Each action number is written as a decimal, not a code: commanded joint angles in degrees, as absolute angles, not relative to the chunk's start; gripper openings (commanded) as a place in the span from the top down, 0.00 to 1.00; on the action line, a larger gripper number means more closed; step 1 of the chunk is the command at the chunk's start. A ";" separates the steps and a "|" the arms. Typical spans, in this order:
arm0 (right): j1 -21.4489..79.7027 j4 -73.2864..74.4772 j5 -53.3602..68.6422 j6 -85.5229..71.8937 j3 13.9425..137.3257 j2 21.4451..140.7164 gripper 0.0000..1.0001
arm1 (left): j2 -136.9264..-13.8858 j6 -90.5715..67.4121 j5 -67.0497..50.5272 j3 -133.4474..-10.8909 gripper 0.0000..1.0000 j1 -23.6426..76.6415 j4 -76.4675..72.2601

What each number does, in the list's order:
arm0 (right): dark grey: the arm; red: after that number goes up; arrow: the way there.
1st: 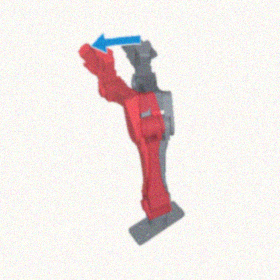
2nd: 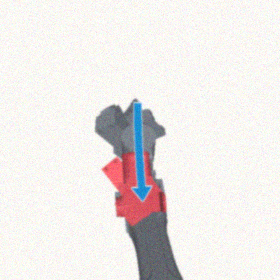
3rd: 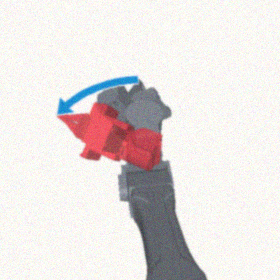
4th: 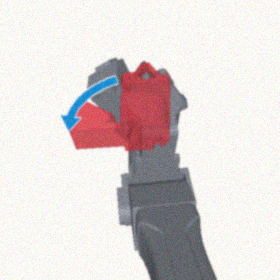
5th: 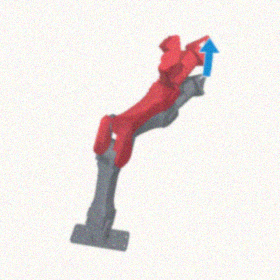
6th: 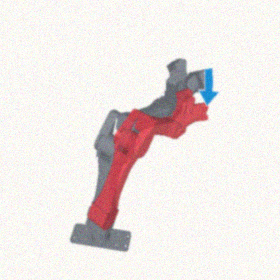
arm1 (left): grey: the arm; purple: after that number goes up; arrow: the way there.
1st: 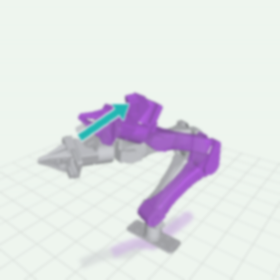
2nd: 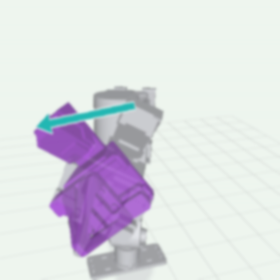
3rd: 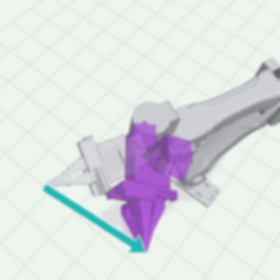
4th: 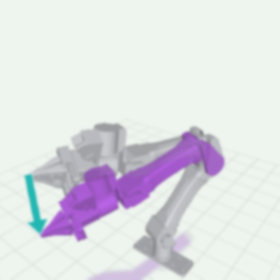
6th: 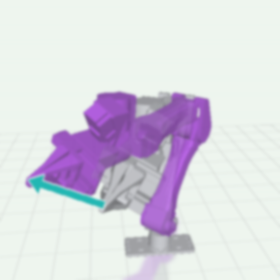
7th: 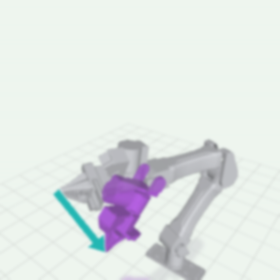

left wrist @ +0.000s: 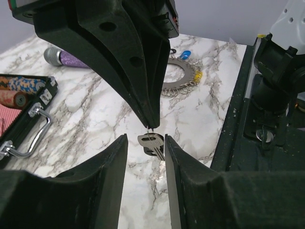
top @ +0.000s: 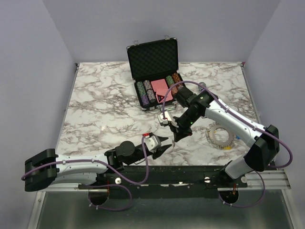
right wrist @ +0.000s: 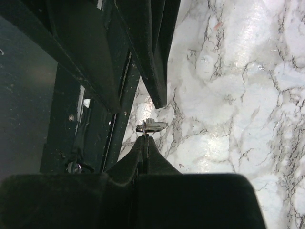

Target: Put the keys on the keyring

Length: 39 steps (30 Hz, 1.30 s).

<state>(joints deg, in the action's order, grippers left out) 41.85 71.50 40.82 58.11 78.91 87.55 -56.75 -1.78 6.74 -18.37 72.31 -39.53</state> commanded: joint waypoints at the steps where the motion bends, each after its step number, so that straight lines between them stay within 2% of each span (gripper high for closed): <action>1: 42.19 73.30 43.59 58.80 80.51 87.45 1.00 | -58.36 4.65 3.70 -15.30 0.56 72.07 -51.49; 10: 42.28 73.74 45.79 59.68 81.12 87.45 1.00 | -60.12 4.75 2.20 -14.41 0.57 71.98 -54.49; 20: 42.19 73.74 46.58 59.77 81.39 87.19 1.00 | -62.31 3.52 1.49 -15.82 0.73 71.89 -52.74; 39: 42.27 74.09 48.08 60.47 81.30 87.28 1.00 | -62.49 2.64 1.85 -17.14 0.78 71.89 -51.06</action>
